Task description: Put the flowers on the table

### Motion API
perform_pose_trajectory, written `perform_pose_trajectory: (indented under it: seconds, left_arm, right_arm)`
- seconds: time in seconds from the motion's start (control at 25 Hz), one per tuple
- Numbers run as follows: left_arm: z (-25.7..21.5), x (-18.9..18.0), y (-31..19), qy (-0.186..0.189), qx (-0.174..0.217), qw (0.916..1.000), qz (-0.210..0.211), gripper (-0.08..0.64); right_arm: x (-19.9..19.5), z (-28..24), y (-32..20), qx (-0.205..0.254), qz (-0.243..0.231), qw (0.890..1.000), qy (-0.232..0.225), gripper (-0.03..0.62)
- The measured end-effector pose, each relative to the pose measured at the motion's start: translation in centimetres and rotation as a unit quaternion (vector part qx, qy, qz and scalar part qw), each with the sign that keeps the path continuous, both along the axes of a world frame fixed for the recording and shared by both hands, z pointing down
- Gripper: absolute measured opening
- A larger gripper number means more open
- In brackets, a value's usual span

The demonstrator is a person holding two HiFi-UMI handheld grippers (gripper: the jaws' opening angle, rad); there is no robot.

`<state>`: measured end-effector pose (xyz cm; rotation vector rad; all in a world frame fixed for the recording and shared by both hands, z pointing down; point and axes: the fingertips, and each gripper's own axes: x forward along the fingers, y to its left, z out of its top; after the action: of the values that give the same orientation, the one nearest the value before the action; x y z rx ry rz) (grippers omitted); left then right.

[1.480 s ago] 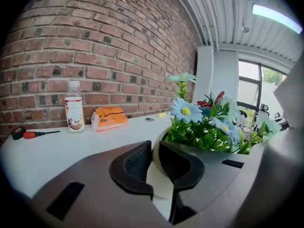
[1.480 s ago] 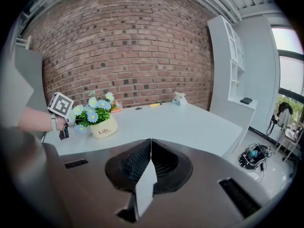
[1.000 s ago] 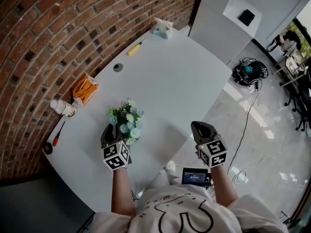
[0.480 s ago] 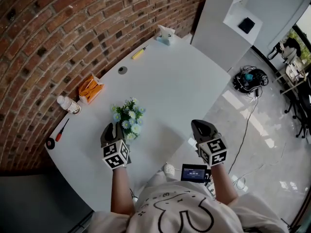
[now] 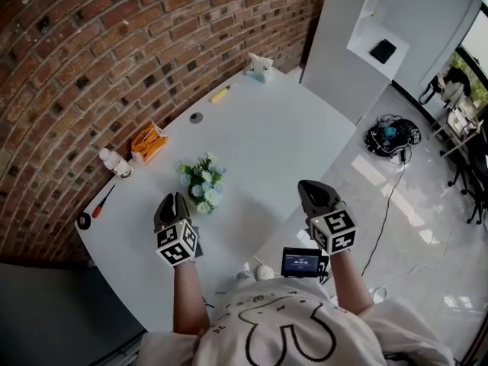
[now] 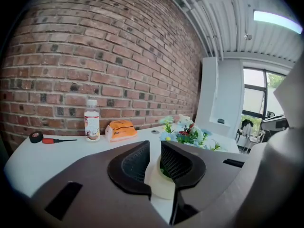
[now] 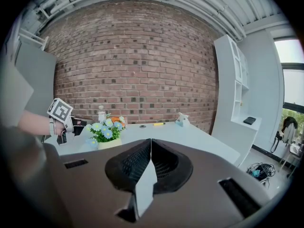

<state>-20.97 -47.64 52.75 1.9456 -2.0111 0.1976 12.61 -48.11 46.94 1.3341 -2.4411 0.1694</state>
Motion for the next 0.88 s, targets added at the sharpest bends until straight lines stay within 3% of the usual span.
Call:
perform_pose_trajectory:
  seconds: [0.68, 0.88]
  left_arm:
    - [-9.5, 1.1, 2.3, -0.034, 0.120, 0.9921, 0.015, 0.029]
    - [-12.6, 3.0, 3.0, -0.060, 0.152, 0.9846, 0.062, 0.012]
  right_arm:
    - [1.0, -3.8, 1.1, 0.054, -0.002, 0.998, -0.015, 0.017]
    - [0.8, -5.5, 1.5, 0.073, -0.004, 0.997, -0.025, 0.017]
